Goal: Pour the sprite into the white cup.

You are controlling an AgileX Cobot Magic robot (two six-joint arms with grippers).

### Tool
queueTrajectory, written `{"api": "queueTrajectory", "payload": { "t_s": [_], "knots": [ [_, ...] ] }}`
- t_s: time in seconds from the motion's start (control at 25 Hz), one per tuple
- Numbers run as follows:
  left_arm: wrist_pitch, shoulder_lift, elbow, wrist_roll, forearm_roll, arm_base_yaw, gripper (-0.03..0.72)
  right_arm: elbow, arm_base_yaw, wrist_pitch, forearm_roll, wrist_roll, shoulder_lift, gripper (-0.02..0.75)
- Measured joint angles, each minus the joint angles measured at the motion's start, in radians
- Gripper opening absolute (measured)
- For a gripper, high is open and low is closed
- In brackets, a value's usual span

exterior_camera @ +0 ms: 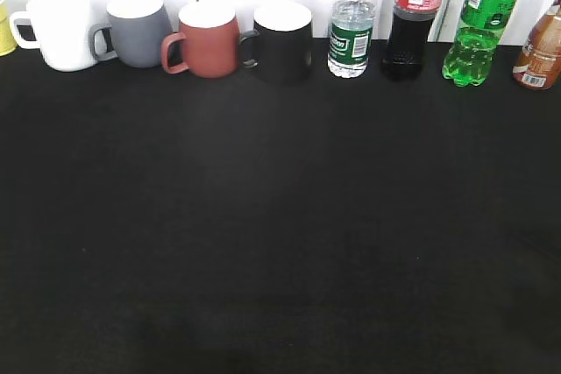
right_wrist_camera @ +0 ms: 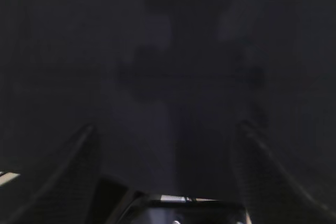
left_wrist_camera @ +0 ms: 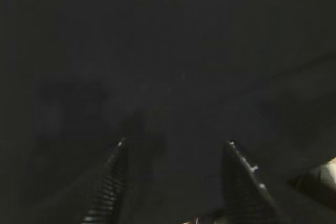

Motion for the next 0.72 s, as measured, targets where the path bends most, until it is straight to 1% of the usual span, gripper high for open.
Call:
{"api": "queueTrajectory", "payload": {
  "t_s": [0.12,0.24,0.32,0.4,0.52,0.6,0.72],
  "knots": [
    [0.005,-0.203,0.083,-0.002,-0.038,0.0,0.435,0.0,0.0,0.013,-0.032,0.022,-0.2,0.567],
    [0.006,-0.303,0.183,-0.002,0.0,-0.002,0.435,0.034,0.0,0.017,-0.153,0.024,-0.352,0.566],
    [-0.055,-0.329,0.264,-0.002,0.008,-0.002,0.435,0.112,0.0,0.004,-0.183,0.025,-0.414,0.566],
    [-0.137,-0.331,0.31,-0.002,0.006,-0.002,0.435,0.192,0.0,-0.037,-0.187,0.003,-0.441,0.566],
    [-0.15,-0.331,0.314,-0.002,0.009,-0.002,0.435,0.234,0.0,-0.138,-0.164,-0.072,-0.443,0.562],
    [-0.15,-0.331,0.314,-0.001,0.004,-0.002,0.435,0.237,0.0,-0.153,-0.132,-0.118,-0.443,0.554],
    [-0.153,-0.331,0.314,0.049,-0.054,-0.002,0.448,0.237,0.0,-0.153,-0.106,-0.148,-0.443,0.554]
  ]
}}
